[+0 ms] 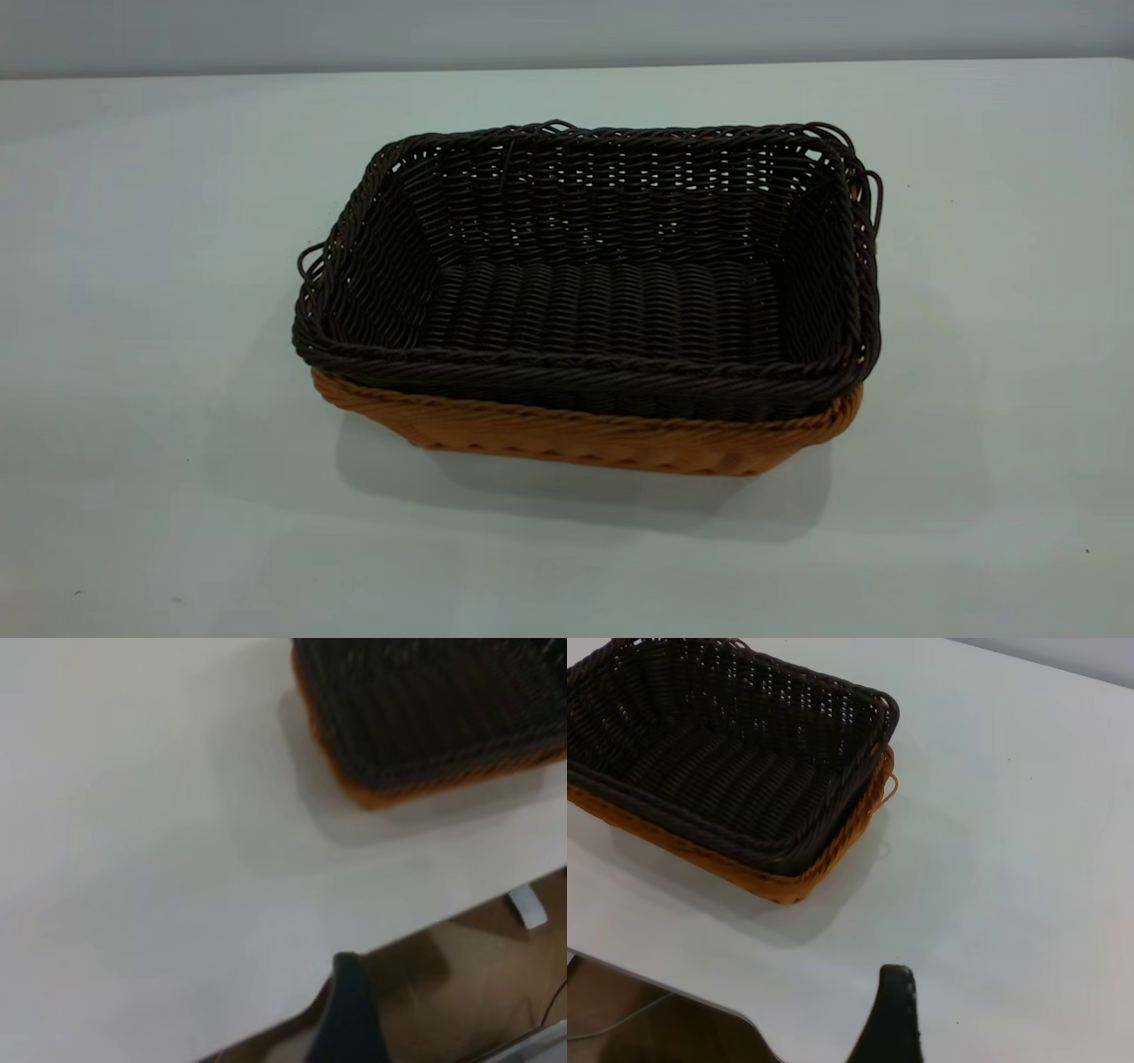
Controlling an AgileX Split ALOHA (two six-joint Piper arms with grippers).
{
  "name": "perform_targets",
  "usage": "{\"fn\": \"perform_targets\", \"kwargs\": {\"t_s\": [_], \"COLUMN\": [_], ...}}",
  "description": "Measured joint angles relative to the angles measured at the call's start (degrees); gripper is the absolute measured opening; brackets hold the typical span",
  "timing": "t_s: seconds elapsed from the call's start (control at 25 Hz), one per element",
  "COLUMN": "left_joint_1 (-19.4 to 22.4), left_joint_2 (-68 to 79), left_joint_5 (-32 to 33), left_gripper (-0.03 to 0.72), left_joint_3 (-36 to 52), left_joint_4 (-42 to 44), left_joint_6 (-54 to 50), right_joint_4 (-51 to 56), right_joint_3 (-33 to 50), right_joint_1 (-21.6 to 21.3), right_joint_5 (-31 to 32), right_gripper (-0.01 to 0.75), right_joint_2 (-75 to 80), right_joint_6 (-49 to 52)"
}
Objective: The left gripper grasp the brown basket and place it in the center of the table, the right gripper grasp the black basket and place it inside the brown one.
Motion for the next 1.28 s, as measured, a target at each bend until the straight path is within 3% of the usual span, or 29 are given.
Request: {"fn": "perform_targets", "kwargs": {"t_s": [0.48,1.16,1.28], "left_joint_1": [0.0,0.07,1.65], "left_joint_2": [-12.64,-12.99,-14.42], "left_joint_5": [-0.61,-2.6,-2.63], "left_gripper": [0.549,0.549,0.549], "left_joint_3": [8.69,9.82,9.82], "left_joint_4": [9.83,10.66,10.96], "left_joint_6": [-8.76,-9.45,-9.45], "right_joint_4": [0.05,0.05,0.05], "right_joint_3": [0.0,0.0,0.0], "right_joint_1": [0.0,0.0,0.0], "right_joint_5": [0.0,0.0,0.0], "right_gripper": [0.594,0.594,0.594], "right_joint_2": [0.0,0.0,0.0], "right_joint_6": [0.06,0.0,0.05]}}
